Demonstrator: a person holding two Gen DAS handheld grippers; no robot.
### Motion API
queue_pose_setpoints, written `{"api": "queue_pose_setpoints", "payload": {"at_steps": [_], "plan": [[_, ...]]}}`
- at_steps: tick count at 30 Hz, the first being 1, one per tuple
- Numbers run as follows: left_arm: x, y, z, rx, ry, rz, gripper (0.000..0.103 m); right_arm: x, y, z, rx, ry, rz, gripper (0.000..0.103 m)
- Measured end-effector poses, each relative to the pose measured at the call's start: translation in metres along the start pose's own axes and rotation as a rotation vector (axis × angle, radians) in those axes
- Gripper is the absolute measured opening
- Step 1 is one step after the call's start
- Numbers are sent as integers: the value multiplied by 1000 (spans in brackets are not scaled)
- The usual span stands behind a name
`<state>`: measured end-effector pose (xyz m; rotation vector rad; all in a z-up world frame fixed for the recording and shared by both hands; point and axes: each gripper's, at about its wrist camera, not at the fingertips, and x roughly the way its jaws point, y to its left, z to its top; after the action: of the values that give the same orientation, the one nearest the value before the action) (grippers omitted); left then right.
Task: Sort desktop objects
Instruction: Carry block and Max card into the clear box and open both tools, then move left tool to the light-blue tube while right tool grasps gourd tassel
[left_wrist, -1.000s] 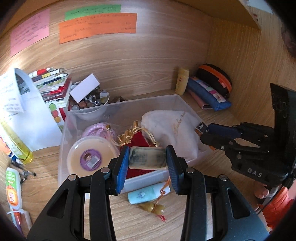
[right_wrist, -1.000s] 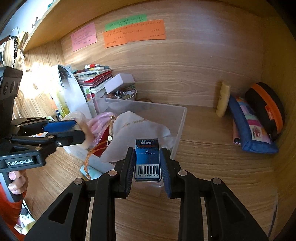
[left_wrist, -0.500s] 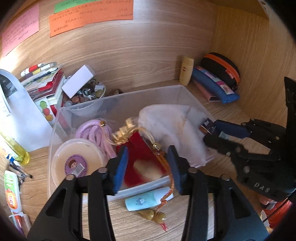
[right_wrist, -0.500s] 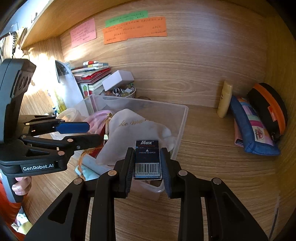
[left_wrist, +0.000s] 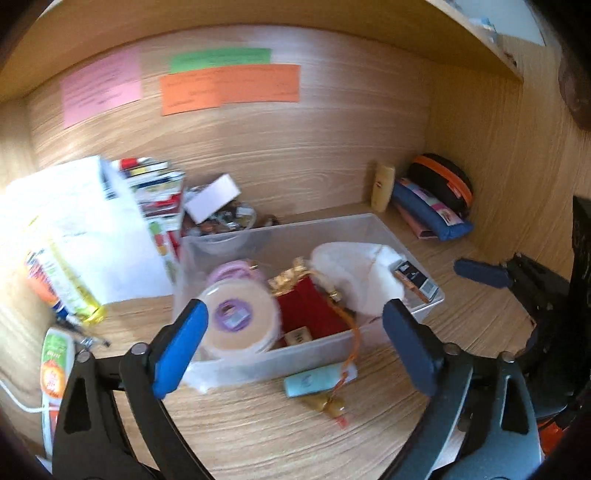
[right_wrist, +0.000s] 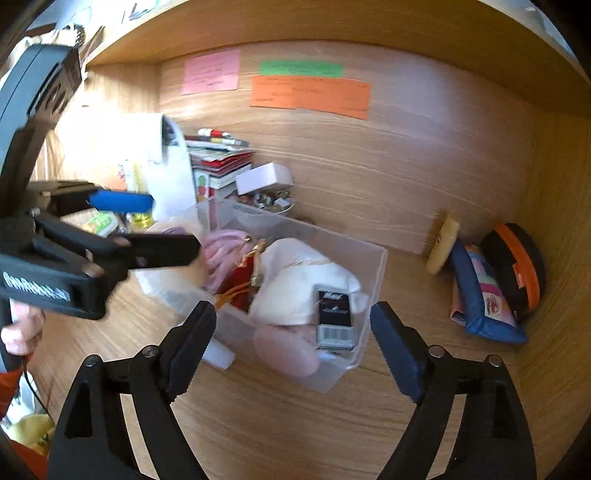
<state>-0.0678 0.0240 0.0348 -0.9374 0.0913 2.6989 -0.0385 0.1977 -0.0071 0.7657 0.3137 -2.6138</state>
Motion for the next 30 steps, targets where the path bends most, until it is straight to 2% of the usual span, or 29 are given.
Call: {"api": "queue_pose_setpoints", "payload": {"at_steps": [6,12,14,17,21,23,30], "plan": [[-7,33,-27,-62,58,22,97,14,28,-15,-26,84,20,84],[-6,60,-56,-119,122,52,97,43,51,-32,-11,186,136,80],[-6,67,-64,-138,134,54,97,54,58,-33,-18,223,162,62],[-3,74,-72,-155,152,59,97,71,63,-35,-10,289,209,45],[5,75,-79,-162,177,41,97,86,69,-37,-8,334,237,34],[10,74,-81,-165,191,39,97,87,73,-37,-26,337,232,21],[32,56,-84,-152,251,-1,97,78,69,-38,-6,311,260,20]]}}
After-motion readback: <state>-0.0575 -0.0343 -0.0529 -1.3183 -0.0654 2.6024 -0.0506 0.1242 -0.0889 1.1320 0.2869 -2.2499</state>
